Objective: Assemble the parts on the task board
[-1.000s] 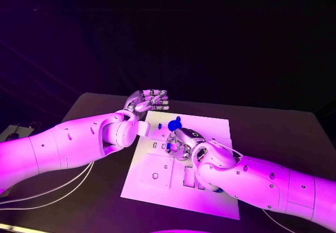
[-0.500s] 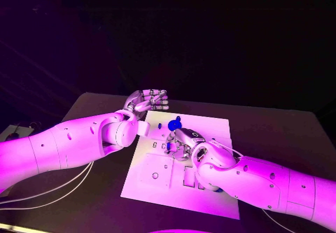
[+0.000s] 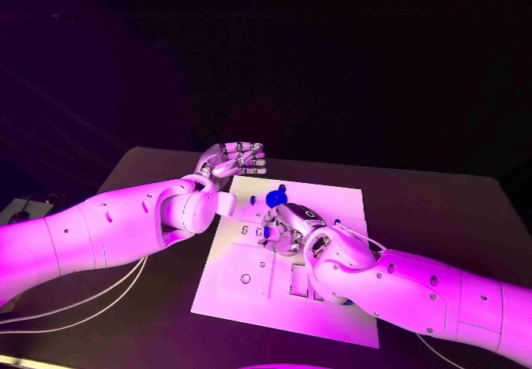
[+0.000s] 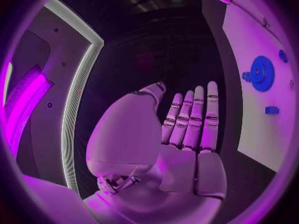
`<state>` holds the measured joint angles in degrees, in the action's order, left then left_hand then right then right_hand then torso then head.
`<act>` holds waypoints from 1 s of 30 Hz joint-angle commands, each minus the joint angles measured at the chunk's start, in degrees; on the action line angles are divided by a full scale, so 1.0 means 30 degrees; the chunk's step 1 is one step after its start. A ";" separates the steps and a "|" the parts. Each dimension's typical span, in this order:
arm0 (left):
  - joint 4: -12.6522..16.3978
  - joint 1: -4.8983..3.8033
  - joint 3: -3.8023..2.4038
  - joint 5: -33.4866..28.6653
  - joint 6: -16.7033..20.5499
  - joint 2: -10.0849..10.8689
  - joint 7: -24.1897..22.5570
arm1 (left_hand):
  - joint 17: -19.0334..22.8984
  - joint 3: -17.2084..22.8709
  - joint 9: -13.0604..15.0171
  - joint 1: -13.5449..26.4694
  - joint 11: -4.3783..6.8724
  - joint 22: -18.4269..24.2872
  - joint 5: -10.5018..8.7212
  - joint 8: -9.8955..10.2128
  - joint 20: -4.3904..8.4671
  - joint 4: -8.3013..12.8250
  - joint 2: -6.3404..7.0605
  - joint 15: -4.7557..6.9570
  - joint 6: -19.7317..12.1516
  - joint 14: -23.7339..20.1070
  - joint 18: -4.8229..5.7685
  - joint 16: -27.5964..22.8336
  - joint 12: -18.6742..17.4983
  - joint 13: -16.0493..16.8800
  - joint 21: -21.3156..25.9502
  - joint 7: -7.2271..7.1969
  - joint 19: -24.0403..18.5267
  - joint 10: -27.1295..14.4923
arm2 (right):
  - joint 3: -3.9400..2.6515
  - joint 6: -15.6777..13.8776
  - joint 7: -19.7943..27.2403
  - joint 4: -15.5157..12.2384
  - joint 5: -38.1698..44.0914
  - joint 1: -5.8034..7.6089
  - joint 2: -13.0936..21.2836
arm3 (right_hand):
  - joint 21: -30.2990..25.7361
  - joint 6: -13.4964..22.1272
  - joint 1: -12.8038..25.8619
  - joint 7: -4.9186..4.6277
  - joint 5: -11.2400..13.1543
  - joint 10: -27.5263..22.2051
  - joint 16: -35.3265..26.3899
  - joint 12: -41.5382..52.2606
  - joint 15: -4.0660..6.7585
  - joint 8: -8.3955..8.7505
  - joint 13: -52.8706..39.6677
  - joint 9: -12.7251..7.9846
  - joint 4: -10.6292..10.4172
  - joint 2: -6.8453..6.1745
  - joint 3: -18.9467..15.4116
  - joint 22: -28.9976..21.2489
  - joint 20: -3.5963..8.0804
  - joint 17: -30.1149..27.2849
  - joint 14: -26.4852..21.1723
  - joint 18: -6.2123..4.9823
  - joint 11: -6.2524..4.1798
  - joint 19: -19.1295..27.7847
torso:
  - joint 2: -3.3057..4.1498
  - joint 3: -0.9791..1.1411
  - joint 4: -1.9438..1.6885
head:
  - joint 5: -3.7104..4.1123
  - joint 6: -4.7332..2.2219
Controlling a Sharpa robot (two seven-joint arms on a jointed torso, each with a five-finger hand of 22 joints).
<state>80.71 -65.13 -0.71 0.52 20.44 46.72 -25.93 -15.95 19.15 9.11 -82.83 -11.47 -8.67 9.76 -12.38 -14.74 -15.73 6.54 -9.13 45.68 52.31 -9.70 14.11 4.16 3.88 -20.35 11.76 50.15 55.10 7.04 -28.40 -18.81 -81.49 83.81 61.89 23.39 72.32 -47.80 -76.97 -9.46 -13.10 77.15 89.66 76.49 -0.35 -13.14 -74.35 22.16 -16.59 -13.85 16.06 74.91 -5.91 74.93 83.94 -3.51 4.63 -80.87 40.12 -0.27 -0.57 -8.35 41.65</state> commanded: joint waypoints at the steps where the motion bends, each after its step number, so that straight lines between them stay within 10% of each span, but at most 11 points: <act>1: -0.0054 -0.0026 -0.0014 0.0810 -0.0715 0.0052 0.0367 | -0.0057 0.0166 0.0030 -0.0073 -0.0020 -0.0034 -0.0123 -0.0073 0.0041 -0.0016 0.0076 0.0023 0.0021 -0.0138 -0.0214 -0.0114 -0.0060 -0.0006 -0.0119 0.0885 -0.0150 0.0055 | -0.0071 -0.0906 0.1032 -0.0408 -0.0141 0.0020 0.0324 | -0.0265 0.0679 -0.0529 -0.0283 -0.0164 -0.0123 -0.0073 -0.0154 -0.0228 0.0668 0.0125 -0.0292 -0.0059 0.0498 -0.1642 0.0717 -0.0302 0.4533 0.1898 -0.0215 0.0240 0.0059 | -0.0028 0.0023 0.0022 | -0.0029 0.0026; 5: -0.0168 -0.0025 -0.0020 0.3586 -0.1416 0.0254 0.1250 | -0.0409 -0.0080 0.0121 0.0560 0.0231 -0.0156 -0.0203 -0.0227 0.0141 -0.0231 0.0253 0.0241 0.0250 0.0359 -0.0270 0.0254 0.0171 0.0100 -0.0430 0.0621 0.0081 0.0669 | -0.0227 -0.0747 0.2117 -0.1251 -0.0769 0.0347 0.1122 | -0.0672 0.0999 -0.1141 -0.0473 -0.0225 -0.0372 -0.0147 -0.0336 -0.0380 0.1244 0.0352 -0.0515 -0.0089 0.0799 -0.3051 0.0516 -0.0454 0.4341 0.1847 -0.0292 0.0415 0.0239 | -0.0056 0.0036 0.0029 | -0.0034 0.0012; 6: -0.0222 -0.0026 -0.0022 0.4358 -0.1553 0.0328 0.1667 | -0.0749 -0.0131 0.0164 0.0692 0.0395 -0.0323 -0.0201 -0.0275 0.0336 -0.0212 0.0310 0.0452 0.0332 0.0933 -0.0277 0.0685 0.0330 0.0194 -0.0816 0.0512 0.0467 0.1197 | -0.0291 -0.0709 0.2649 -0.1605 -0.1163 0.0525 0.1478 | -0.0807 0.1031 -0.1243 -0.0532 0.2396 -0.0410 -0.0182 -0.0345 -0.0434 0.1392 0.0398 -0.0544 -0.0072 0.0838 -0.3809 0.0458 -0.0495 0.4251 0.1820 -0.0310 0.0470 0.0314 | -0.0068 0.0037 0.0049 | -0.0022 -0.0006; 9: -0.0359 -0.0033 -0.0025 0.5296 -0.1766 0.0439 0.2606 | -0.1491 -0.0201 0.0269 0.0882 0.0615 -0.0701 -0.0218 -0.0412 0.0671 -0.0229 0.0447 0.0793 0.0591 0.1969 -0.0272 0.1721 0.0636 0.0413 -0.1597 0.0427 0.1114 0.1988 | -0.0411 -0.0653 0.3729 -0.2315 -0.2077 0.0883 0.2244 | -0.1094 0.0907 -0.1383 -0.0522 0.2381 -0.0444 -0.0241 -0.0356 -0.0446 0.1389 0.0418 -0.0543 -0.0095 0.0990 -0.3807 0.0279 -0.0519 0.4103 0.1779 -0.0373 0.0481 0.0452 | -0.0076 0.0028 0.0075 | -0.0053 -0.0084; 14: -0.0591 -0.0055 -0.0036 0.7229 -0.2823 0.0689 0.4792 | -0.6312 -0.0465 0.1020 0.1394 0.1653 -0.3438 -0.0206 -0.1407 0.2139 -0.0247 0.0912 0.2158 0.1234 0.5665 -0.0221 0.9439 0.3237 0.2063 -0.6394 -0.0244 0.3801 0.3903 | -0.0524 -0.0757 0.6521 -0.3368 -0.4614 0.1578 0.3871 | -0.2755 0.0391 -0.1922 -0.0429 0.2111 -0.0970 -0.0706 -0.0778 -0.0393 0.1286 0.0883 -0.0516 -0.0049 0.1537 -0.3478 -0.0765 -0.0518 0.3032 0.1456 -0.0712 0.0407 0.1293 | -0.0088 0.0014 0.0128 | -0.0048 -0.0108; 15: -0.0615 -0.0064 -0.0040 0.7816 -0.3198 0.0758 0.5329 | -0.7711 -0.0457 0.1272 0.1491 0.1749 -0.4396 -0.0184 -0.1775 0.2392 -0.0435 0.0941 0.2178 0.1216 0.5464 -0.0130 1.1387 0.4051 0.2750 -0.7850 -0.0323 0.3785 0.3574 | -0.0540 -0.0928 0.7034 -0.3571 -0.5040 0.1705 0.4267 | -0.2647 0.0234 -0.2053 -0.0386 0.2064 -0.0964 -0.0670 -0.0756 -0.0358 0.1225 0.0866 -0.0499 -0.0033 0.1730 -0.3334 -0.0676 -0.0494 0.3141 0.1487 -0.0683 0.0366 0.1219 | -0.0119 0.0022 0.0158 | -0.0034 -0.0122; 16: -0.0613 -0.0071 -0.0044 0.8362 -0.3514 0.0821 0.5784 | -1.2754 -0.0264 0.1711 0.1166 0.2018 -0.6831 -0.0127 -0.2434 0.2591 -0.0222 0.0979 0.2482 0.1167 0.7276 -0.0083 1.6546 0.6220 0.4397 -1.0729 -0.0489 0.3881 0.3400 | -0.0550 -0.1056 0.7429 -0.3713 -0.5393 0.1813 0.4587 | -0.2690 0.0189 -0.2013 -0.0370 0.2207 -0.1005 -0.0679 -0.0786 -0.0339 0.1223 0.0911 -0.0506 -0.0049 0.1923 -0.3245 -0.0691 -0.0474 0.3135 0.1488 -0.0685 0.0351 0.1218 | -0.0147 0.0024 0.0182 | -0.0046 -0.0118; 18: -0.0514 -0.0087 -0.0055 0.9867 -0.4311 0.1008 0.6908 | -1.5806 -0.0189 0.2338 0.1386 0.2098 -1.1181 -0.0144 -0.3315 0.2573 -0.0232 0.1000 0.2594 0.0927 0.8235 0.0364 1.9362 0.9244 0.6745 -1.4529 -0.0628 0.4276 0.2355 | -0.0568 -0.1289 0.8300 -0.4002 -0.6480 0.2085 0.5370 | -0.2843 0.0077 -0.1879 -0.0345 0.2303 -0.1089 -0.0723 -0.0862 -0.0320 0.1181 0.1006 -0.0500 -0.0057 0.2124 -0.3176 -0.0779 -0.0455 0.3046 0.1465 -0.0710 0.0328 0.1266 | -0.0184 0.0036 0.0237 | -0.0087 -0.0131; 22: 0.0058 -0.0104 -0.0069 1.2577 -0.5347 0.1396 0.8779 | -1.9315 0.0004 0.3543 0.2188 0.2462 -1.5874 -0.0087 -0.4975 0.2723 -0.0265 0.0764 0.2889 0.0934 1.0189 0.0990 2.2098 1.3466 0.9716 -1.8043 -0.1031 0.5913 0.1638 | -0.0596 -0.1510 0.9254 -0.4533 -0.8760 0.2492 0.6814 | -0.2973 -0.0282 -0.1876 -0.0232 0.1604 -0.1161 -0.0771 -0.0933 -0.0222 0.0988 0.1110 -0.0461 -0.0014 0.2293 -0.2970 -0.0827 -0.0373 0.2971 0.1456 -0.0721 0.0219 0.1240 | -0.0180 0.0087 0.0293 | -0.0118 -0.0098; 30: 0.1625 -0.0305 -0.0110 1.5693 -0.5877 0.2041 1.3479 | -2.2223 -0.0590 0.5924 0.5776 0.3162 -1.9667 -0.0120 -0.7817 0.3268 -0.0386 0.0301 0.3523 0.1267 1.1689 0.1653 2.3932 1.9344 1.5404 -2.0262 -0.1865 0.8229 0.3991 | -0.0638 -0.1519 0.9473 -0.4981 -1.2853 0.3231 0.8958 | -0.3103 -0.0255 -0.1831 -0.0233 0.1496 -0.1216 -0.0795 -0.0985 -0.0214 0.1000 0.1172 -0.0474 -0.0023 0.2282 -0.2965 -0.0904 -0.0361 0.2924 0.1444 -0.0743 0.0218 0.1288 | -0.0184 0.0122 0.0203 | -0.0081 -0.0033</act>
<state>85.02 -65.76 -0.94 40.51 5.90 52.81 4.92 -74.95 17.57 26.68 -66.00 -2.04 -67.42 9.31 -35.62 -4.93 -16.90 7.50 1.24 49.34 83.94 -5.22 85.82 61.79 49.66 -80.99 6.40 74.60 66.85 5.15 -32.20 6.76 -96.19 53.44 71.48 50.04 63.30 -48.37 -82.64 -10.19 -8.35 73.87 87.55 73.75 -1.43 -9.97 -70.86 20.74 -16.60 -7.23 6.76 72.23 -7.19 74.91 84.02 -5.31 5.20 -77.23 39.56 0.02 0.12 -8.66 41.63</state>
